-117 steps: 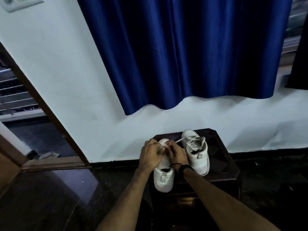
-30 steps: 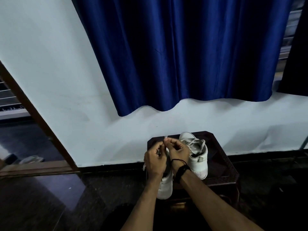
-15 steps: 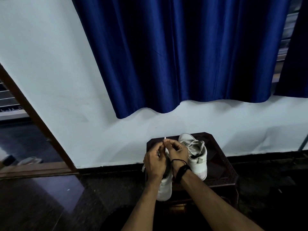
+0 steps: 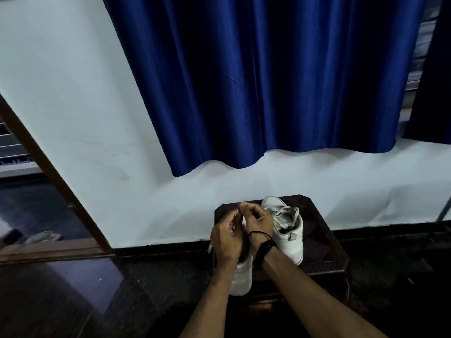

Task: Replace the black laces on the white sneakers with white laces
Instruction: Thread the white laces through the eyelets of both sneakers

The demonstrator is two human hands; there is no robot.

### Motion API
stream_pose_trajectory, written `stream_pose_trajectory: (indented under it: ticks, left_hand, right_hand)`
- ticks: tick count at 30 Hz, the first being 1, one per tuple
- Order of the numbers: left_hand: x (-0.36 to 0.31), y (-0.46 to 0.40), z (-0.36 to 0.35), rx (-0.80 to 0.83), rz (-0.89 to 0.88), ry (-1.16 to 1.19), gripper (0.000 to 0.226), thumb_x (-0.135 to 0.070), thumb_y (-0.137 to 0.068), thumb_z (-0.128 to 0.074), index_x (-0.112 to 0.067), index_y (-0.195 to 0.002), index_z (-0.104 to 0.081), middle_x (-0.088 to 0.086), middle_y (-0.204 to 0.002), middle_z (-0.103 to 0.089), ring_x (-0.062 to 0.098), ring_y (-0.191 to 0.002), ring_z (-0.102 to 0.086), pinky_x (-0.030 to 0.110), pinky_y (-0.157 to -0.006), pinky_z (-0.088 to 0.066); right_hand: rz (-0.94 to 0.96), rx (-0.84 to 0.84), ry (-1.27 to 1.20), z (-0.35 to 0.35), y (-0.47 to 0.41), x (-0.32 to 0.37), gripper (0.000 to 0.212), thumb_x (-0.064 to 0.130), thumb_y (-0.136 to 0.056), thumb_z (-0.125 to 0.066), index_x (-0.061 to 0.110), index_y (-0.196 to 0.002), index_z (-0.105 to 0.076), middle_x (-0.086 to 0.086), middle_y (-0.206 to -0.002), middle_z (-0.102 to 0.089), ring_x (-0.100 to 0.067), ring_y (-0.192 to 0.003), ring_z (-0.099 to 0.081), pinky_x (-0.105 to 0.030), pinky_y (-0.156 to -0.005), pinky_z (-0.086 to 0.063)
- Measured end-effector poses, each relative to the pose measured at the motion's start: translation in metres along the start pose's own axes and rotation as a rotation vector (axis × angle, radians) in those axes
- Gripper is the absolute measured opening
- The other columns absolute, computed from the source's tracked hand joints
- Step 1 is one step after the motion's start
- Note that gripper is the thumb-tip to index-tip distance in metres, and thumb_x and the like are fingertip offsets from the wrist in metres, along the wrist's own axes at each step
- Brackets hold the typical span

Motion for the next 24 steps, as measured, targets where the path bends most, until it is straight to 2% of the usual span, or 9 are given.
stream_pose_trajectory:
  ticks: [4, 6, 8, 12, 14, 17, 20, 22, 24]
  left_hand:
    - [0.003, 0.0, -0.002, 0.002, 0.014, -0.003, 0.021, -0.018, -0.091, -0.066, -0.031, -0.107, -0.07, -0.016, -0.093, -0.073, 0.0, -0.083, -0.067, 0.018, -0.07, -0.053]
    - [0.002, 0.0, -0.002, -0.001, 0.018, 0.005, 0.022, -0.018, -0.09, -0.066, -0.031, -0.107, -0.069, -0.015, -0.092, -0.074, 0.0, -0.081, -0.067, 0.02, -0.069, -0.053]
    - [0.002, 0.0, -0.001, -0.005, 0.023, 0.003, 0.02, -0.018, -0.089, -0.066, -0.031, -0.104, -0.069, -0.014, -0.089, -0.073, 0.002, -0.078, -0.067, 0.022, -0.067, -0.052]
    - [0.0, 0.0, 0.001, -0.016, 0.103, 0.015, 0.005, -0.031, -0.089, -0.062, -0.031, -0.093, -0.065, -0.008, -0.074, -0.07, 0.011, -0.068, -0.065, 0.033, -0.059, -0.052]
    - [-0.002, -0.002, 0.001, -0.003, 0.104, 0.007, 0.009, -0.03, -0.088, -0.062, -0.033, -0.094, -0.068, -0.008, -0.079, -0.07, 0.013, -0.073, -0.065, 0.03, -0.061, -0.051]
    - [-0.005, -0.011, -0.003, 0.128, -0.05, -0.15, 0.022, -0.042, -0.084, -0.059, -0.033, -0.103, -0.067, -0.01, -0.094, -0.071, 0.014, -0.086, -0.066, 0.03, -0.07, -0.053]
    - [0.001, -0.015, -0.008, 0.286, -0.172, -0.378, 0.048, -0.065, -0.088, -0.04, -0.027, -0.099, -0.067, -0.004, -0.099, -0.072, 0.023, -0.086, -0.066, 0.035, -0.068, -0.053]
    - [0.003, -0.013, -0.006, 0.269, -0.185, -0.486, 0.065, -0.072, -0.09, -0.027, -0.024, -0.094, -0.071, 0.002, -0.091, -0.073, 0.026, -0.082, -0.066, 0.034, -0.066, -0.051]
    - [-0.001, -0.009, -0.005, 0.176, -0.222, -0.591, 0.059, -0.066, -0.093, -0.033, -0.022, -0.087, -0.071, 0.004, -0.082, -0.071, 0.028, -0.078, -0.064, 0.033, -0.065, -0.047]
  right_hand:
    - [0.033, 0.012, 0.072, -0.002, 0.002, 0.004, 0.014, 0.016, -0.085, -0.071, 0.023, -0.073, -0.073, 0.002, -0.077, -0.073, -0.011, -0.075, -0.066, -0.034, -0.077, -0.054]
    - [0.055, 0.012, 0.131, -0.002, 0.001, 0.006, 0.008, 0.029, -0.081, -0.071, 0.026, -0.074, -0.073, 0.0, -0.08, -0.073, -0.014, -0.078, -0.067, -0.034, -0.077, -0.054]
    - [0.064, 0.023, 0.17, -0.004, -0.002, 0.008, 0.014, 0.041, -0.073, -0.066, 0.029, -0.077, -0.073, -0.002, -0.085, -0.071, -0.018, -0.082, -0.066, -0.033, -0.078, -0.053]
    - [-0.069, 0.083, 0.01, -0.015, -0.002, 0.018, 0.014, 0.011, -0.085, -0.06, 0.018, -0.078, -0.069, -0.002, -0.071, -0.065, -0.012, -0.061, -0.055, -0.023, -0.056, -0.043]
    - [-0.089, 0.102, -0.019, -0.024, -0.005, 0.029, 0.017, 0.003, -0.089, -0.054, 0.012, -0.08, -0.066, -0.003, -0.07, -0.064, -0.009, -0.054, -0.052, -0.021, -0.053, -0.042]
    - [-0.045, 0.106, -0.03, -0.033, -0.016, 0.051, 0.022, 0.0, -0.091, -0.052, 0.012, -0.077, -0.064, -0.003, -0.064, -0.061, -0.014, -0.059, -0.055, -0.022, -0.061, -0.046]
    - [-0.039, 0.151, 0.02, -0.035, -0.024, 0.069, 0.019, 0.0, -0.093, -0.051, 0.01, -0.081, -0.062, -0.005, -0.068, -0.061, -0.015, -0.059, -0.055, -0.017, -0.057, -0.047]
    - [-0.011, 0.191, 0.022, -0.036, -0.026, 0.084, 0.017, 0.0, -0.094, -0.051, 0.009, -0.083, -0.061, -0.007, -0.07, -0.061, -0.014, -0.058, -0.056, -0.016, -0.056, -0.047]
    - [0.033, 0.243, 0.024, -0.043, -0.028, 0.103, 0.015, 0.002, -0.094, -0.053, 0.009, -0.085, -0.062, -0.007, -0.072, -0.063, -0.013, -0.058, -0.057, -0.017, -0.056, -0.048]
Point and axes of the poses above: each hand's wrist, its own y-axis away from the middle knuckle, its own z-axis out of the back of the hand, x = y × z, the point moved 8 cm from there along -y, towards the middle knuckle
